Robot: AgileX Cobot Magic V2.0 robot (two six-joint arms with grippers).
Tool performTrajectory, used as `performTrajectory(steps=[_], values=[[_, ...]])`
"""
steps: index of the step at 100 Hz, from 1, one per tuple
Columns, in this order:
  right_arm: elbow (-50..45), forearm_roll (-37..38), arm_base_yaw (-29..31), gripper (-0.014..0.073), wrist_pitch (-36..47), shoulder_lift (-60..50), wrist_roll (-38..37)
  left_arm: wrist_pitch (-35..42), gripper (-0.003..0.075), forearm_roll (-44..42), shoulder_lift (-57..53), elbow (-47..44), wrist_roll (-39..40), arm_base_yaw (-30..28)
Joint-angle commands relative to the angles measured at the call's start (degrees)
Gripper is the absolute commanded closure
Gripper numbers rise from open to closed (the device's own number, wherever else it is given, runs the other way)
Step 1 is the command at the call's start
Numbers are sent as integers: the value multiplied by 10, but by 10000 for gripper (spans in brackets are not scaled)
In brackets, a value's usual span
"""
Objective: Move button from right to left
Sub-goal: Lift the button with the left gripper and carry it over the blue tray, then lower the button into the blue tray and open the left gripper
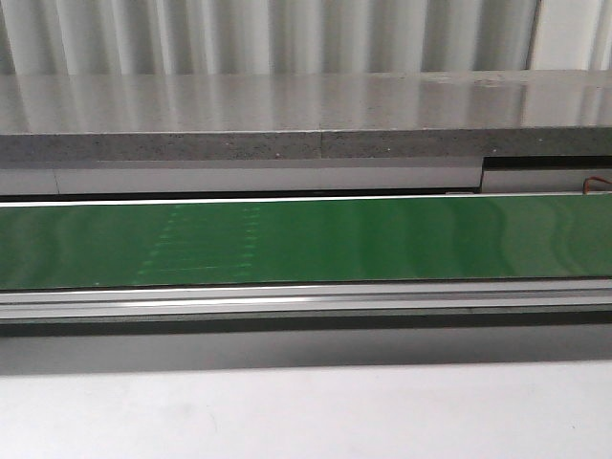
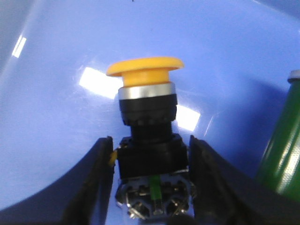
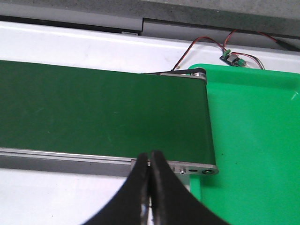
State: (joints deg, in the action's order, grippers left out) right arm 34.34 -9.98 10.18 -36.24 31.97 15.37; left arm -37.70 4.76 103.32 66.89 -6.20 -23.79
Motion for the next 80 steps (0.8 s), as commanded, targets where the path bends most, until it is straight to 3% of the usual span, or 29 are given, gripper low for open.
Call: performTrajectory(steps=[1,28,38,51,57,63,80], values=[[15,-6,2,661,39,-1,2,10,739,32,-10,16,-28,3],[15,-6,2,661,39,-1,2,5,712,44,5,17,-39,3],[15,-6,2,661,39,-1,2,4,586,44,5,17,-39,3],[15,-6,2,661,39,-1,2,4,304,43,5,17,-39,3],[15,-6,2,661,39,-1,2,6,224,43,4,17,-39,3],[15,-6,2,661,39,-1,2,9,189,39,4,17,-39,3],[15,-6,2,661,39,-1,2,25,188,39,-8,17,-39,3]])
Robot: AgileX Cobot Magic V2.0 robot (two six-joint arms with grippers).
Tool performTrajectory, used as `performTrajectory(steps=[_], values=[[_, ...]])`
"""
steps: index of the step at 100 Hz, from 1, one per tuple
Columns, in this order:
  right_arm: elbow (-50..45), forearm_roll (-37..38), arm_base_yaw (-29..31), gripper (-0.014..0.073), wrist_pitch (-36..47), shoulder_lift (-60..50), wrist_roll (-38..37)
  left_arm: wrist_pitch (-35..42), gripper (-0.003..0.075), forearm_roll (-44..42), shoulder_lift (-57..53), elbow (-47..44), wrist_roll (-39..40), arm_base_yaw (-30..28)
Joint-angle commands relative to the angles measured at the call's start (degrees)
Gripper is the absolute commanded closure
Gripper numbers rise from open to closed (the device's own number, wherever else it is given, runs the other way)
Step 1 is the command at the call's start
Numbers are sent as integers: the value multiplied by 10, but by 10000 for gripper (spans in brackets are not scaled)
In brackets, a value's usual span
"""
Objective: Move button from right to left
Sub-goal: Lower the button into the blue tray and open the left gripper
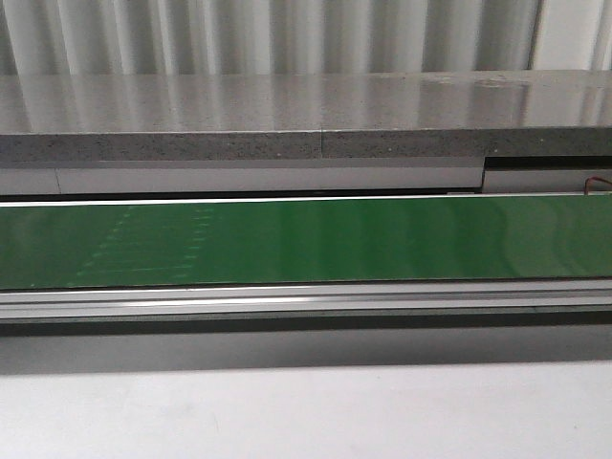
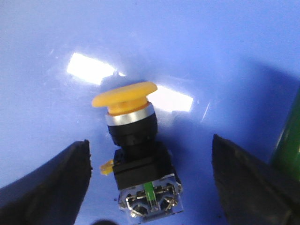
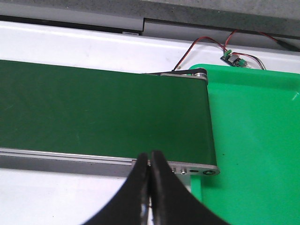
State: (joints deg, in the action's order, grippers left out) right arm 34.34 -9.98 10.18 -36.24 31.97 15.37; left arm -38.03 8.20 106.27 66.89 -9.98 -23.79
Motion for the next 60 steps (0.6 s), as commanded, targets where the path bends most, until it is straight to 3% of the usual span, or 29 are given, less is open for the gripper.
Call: performTrajectory(steps=[1,38,60], values=[[15,-6,2,661,39,-1,2,28,188,4,-39,17,-1,3],[15,-6,2,661,39,-1,2,54,197,18,-173,11,-1,8],[15,-6,2,661,39,-1,2,63,227,4,-287,-19,-1,63]])
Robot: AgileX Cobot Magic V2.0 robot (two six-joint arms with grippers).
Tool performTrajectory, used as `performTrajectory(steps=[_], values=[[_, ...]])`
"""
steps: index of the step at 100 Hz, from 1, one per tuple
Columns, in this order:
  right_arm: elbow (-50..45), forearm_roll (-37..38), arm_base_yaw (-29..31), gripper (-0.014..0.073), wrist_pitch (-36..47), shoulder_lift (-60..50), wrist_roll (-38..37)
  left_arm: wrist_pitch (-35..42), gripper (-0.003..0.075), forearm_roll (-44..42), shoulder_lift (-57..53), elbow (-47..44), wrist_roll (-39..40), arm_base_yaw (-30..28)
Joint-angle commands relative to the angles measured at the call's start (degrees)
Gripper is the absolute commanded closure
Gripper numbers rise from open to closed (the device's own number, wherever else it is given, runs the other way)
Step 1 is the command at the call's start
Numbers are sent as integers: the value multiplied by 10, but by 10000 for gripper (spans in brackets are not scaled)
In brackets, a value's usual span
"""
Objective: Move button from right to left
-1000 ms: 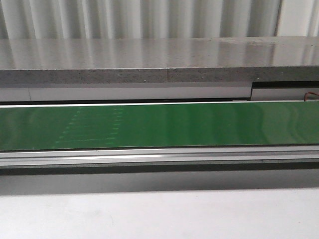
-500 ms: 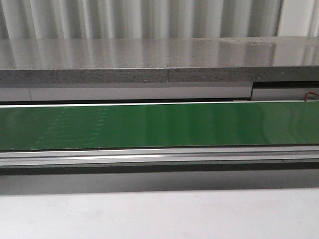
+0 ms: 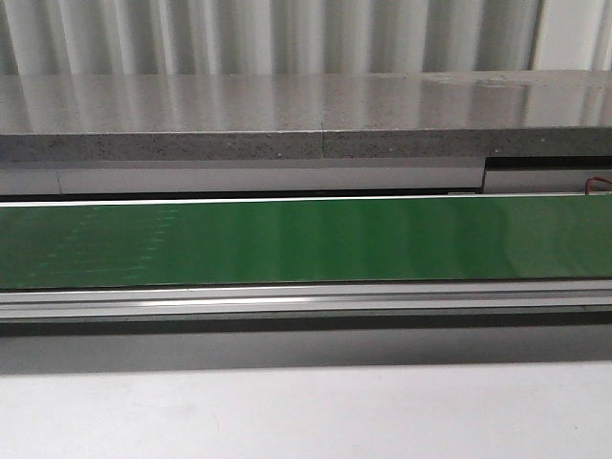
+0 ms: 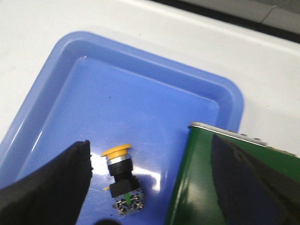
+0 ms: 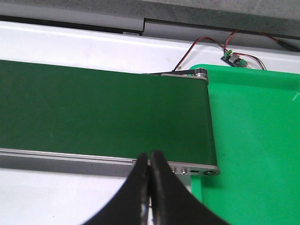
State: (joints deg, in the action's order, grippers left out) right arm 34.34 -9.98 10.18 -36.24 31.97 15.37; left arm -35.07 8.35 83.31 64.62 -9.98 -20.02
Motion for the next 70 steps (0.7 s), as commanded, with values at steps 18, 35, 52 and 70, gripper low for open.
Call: performTrajectory(steps=[18,35,52,70], values=[[15,-6,2,661,39,-1,2,66,227,2,-153,-48,-1,94],[15,-6,2,661,39,-1,2,101,227,5,-246,-125,-1,135],[15,-6,2,661,39,-1,2,121,276,33,-353,-202,-1,149],[15,-6,2,661,39,-1,2,121,544,41,-454,-267,-1,149]])
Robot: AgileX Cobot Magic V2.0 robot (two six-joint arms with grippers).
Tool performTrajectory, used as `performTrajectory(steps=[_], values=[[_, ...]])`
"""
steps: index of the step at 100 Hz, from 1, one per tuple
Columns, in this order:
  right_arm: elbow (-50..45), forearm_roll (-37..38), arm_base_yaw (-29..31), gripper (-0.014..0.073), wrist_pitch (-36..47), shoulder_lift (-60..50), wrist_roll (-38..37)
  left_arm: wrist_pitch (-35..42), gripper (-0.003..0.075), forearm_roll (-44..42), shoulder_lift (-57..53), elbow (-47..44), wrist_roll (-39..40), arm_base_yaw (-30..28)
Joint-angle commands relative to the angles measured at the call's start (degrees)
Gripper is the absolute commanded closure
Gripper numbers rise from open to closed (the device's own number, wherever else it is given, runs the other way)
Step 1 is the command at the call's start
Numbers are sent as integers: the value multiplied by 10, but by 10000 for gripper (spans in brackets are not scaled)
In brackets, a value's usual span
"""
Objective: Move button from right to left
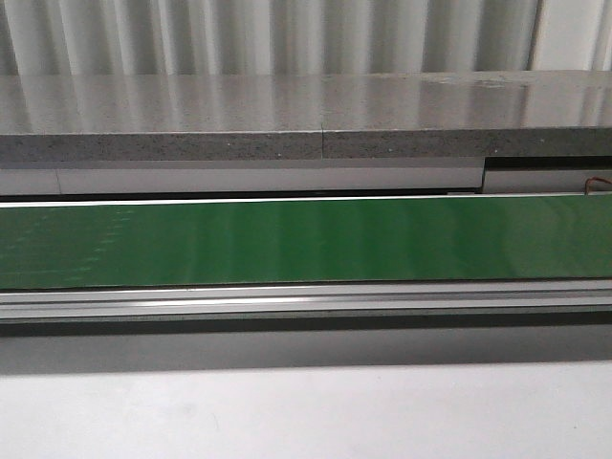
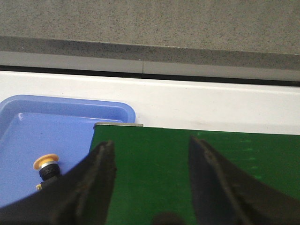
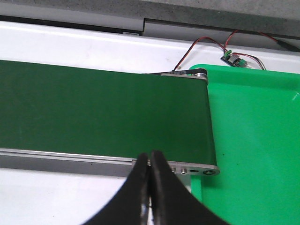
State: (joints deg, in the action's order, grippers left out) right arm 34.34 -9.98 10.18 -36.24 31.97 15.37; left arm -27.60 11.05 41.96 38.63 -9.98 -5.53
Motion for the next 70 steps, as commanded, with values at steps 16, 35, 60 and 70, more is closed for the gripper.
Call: performTrajectory(steps=[16,35,60,70], values=[[15,-6,2,661,39,-1,2,47,740,17,-112,-47,-1,4],[15,-6,2,661,39,-1,2,45,740,17,-142,-69,-1,4],[15,-6,2,661,39,-1,2,42,740,17,-140,-69,-1,4],[15,-6,2,661,39,-1,2,42,740,17,-140,-69,-1,4]])
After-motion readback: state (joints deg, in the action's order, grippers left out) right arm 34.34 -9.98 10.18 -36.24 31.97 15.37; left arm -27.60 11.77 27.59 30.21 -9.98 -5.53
